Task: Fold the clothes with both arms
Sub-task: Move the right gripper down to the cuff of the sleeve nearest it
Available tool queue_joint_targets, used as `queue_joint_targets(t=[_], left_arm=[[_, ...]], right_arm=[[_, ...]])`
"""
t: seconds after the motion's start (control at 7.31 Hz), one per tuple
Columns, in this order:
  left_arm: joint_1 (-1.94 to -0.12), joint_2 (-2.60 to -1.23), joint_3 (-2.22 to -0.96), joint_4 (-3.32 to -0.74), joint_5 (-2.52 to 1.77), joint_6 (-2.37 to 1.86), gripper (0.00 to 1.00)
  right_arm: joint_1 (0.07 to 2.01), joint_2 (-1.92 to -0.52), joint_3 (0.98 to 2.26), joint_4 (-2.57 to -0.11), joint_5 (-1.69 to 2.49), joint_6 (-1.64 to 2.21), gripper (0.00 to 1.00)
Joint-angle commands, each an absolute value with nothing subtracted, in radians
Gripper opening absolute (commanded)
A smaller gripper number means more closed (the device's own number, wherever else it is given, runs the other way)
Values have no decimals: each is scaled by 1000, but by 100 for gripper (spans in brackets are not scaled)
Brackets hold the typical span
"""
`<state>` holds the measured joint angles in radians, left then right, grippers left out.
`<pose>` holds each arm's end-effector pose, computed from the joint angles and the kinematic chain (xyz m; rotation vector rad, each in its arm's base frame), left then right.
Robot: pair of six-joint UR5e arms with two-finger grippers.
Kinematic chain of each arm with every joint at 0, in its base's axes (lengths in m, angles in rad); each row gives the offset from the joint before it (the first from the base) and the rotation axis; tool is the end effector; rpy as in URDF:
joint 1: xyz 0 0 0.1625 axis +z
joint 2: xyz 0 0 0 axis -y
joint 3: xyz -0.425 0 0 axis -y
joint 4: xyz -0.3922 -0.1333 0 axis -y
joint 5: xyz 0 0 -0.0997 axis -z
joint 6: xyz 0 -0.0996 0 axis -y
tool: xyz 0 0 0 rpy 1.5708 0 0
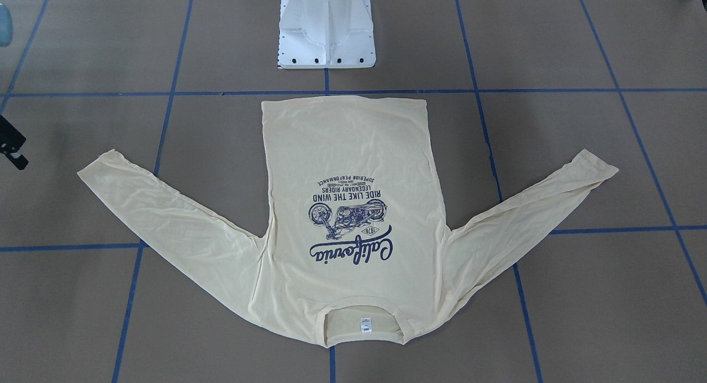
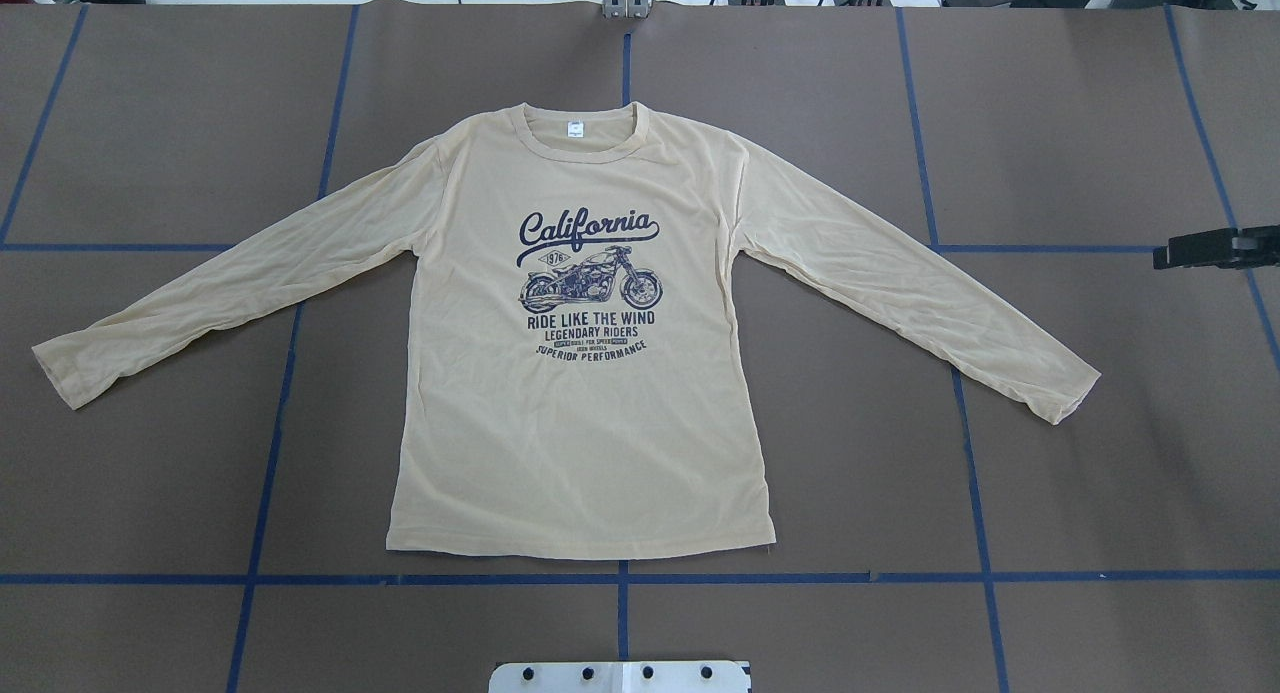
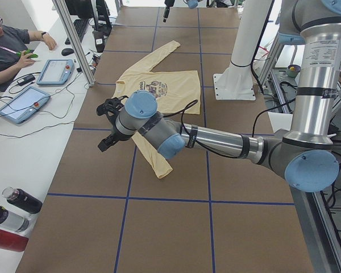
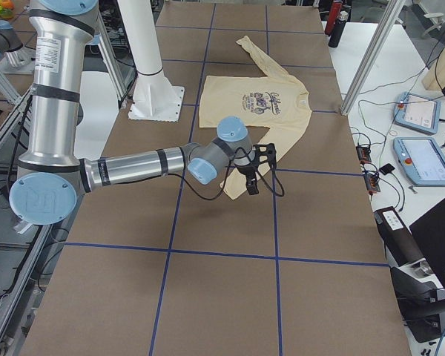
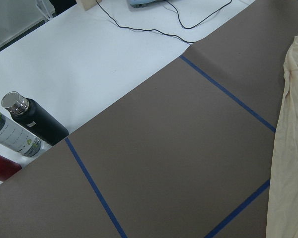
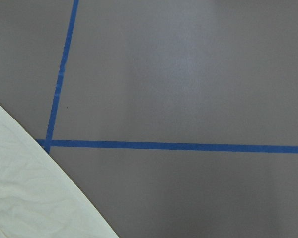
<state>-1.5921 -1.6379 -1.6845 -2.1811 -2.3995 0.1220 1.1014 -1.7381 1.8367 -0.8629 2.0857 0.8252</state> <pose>-0.0712 -0.5309 0.4924 0.8012 0.7311 0.4180 -0.1289 -0.4404 0.5310 0.3350 -0.8623 0.1225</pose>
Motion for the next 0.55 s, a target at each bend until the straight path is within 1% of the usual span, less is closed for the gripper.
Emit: queue_joint_targets(t=[0.0,0.41], left_arm=[[-1591,-1637,-1684,-2181,-2402,121,100],[-1589,-1634,-1684,-2181,-2404,121,100]], right_arm=[[1001,-1772,1676,-485,2025,1040,98],[786,-1792,1664,-460,1759,1112,96]])
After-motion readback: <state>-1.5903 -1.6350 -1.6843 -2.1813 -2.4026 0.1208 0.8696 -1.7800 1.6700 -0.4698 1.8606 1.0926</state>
